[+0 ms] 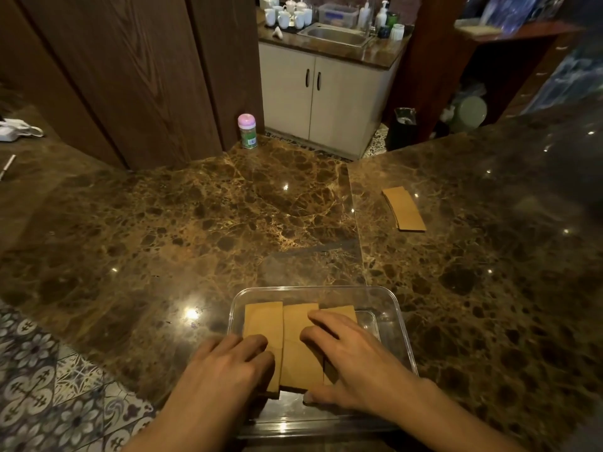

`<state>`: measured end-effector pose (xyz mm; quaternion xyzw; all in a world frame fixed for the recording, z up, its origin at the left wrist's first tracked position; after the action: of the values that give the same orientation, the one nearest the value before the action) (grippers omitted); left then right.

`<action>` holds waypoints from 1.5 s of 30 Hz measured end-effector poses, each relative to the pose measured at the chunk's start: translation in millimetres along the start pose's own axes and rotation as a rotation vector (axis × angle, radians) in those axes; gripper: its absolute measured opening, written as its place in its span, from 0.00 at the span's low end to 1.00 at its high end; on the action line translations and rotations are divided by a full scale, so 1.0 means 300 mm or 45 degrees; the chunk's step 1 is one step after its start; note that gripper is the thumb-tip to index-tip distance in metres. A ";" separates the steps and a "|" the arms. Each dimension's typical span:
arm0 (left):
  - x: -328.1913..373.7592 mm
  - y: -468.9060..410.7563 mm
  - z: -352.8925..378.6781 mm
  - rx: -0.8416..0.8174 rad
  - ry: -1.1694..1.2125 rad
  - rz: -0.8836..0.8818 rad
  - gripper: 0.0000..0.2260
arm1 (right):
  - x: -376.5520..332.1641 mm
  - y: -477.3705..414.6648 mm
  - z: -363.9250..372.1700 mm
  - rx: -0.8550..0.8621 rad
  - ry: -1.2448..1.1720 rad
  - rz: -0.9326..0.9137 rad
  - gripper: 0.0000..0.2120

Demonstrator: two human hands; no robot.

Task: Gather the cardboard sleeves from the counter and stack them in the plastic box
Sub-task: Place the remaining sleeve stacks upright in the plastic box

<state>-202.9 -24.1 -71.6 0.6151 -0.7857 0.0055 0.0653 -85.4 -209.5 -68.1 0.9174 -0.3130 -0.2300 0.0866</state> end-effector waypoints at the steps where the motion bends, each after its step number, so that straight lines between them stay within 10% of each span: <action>1: 0.001 0.000 -0.002 0.006 -0.010 -0.010 0.25 | 0.002 -0.002 0.004 0.013 0.008 -0.005 0.41; 9: 0.000 -0.004 -0.016 0.011 -0.004 0.012 0.18 | -0.009 0.000 -0.066 0.077 -0.123 0.039 0.39; 16: -0.031 -0.069 -0.102 0.205 0.003 -0.051 0.23 | 0.324 -0.206 -0.384 0.827 -0.520 0.636 0.24; 24: -0.203 -0.446 -0.167 0.237 0.431 -0.202 0.24 | 0.708 -0.446 -0.455 0.521 -0.393 1.275 0.41; 37: -0.190 -1.023 -0.041 -0.086 0.555 -0.119 0.17 | 0.759 -0.523 -0.469 0.373 0.004 1.260 0.39; 45: -0.074 -1.080 -0.049 0.199 2.097 -0.545 0.17 | 0.657 -0.390 -0.447 0.628 -1.011 1.025 0.22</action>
<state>117.1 -80.0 -82.9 0.5529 -0.3520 0.4927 0.5725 178.5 -236.4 -58.3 0.5645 -0.6871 -0.4242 -0.1713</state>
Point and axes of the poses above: each hand's wrist, its own y-axis away from the middle knuckle, its own z-axis out of the palm, x = y × z, the point moved 2 cm from there along -y, towards the middle knuckle, and after that the axes turned 8 degrees about z, right-handed, at the moved point
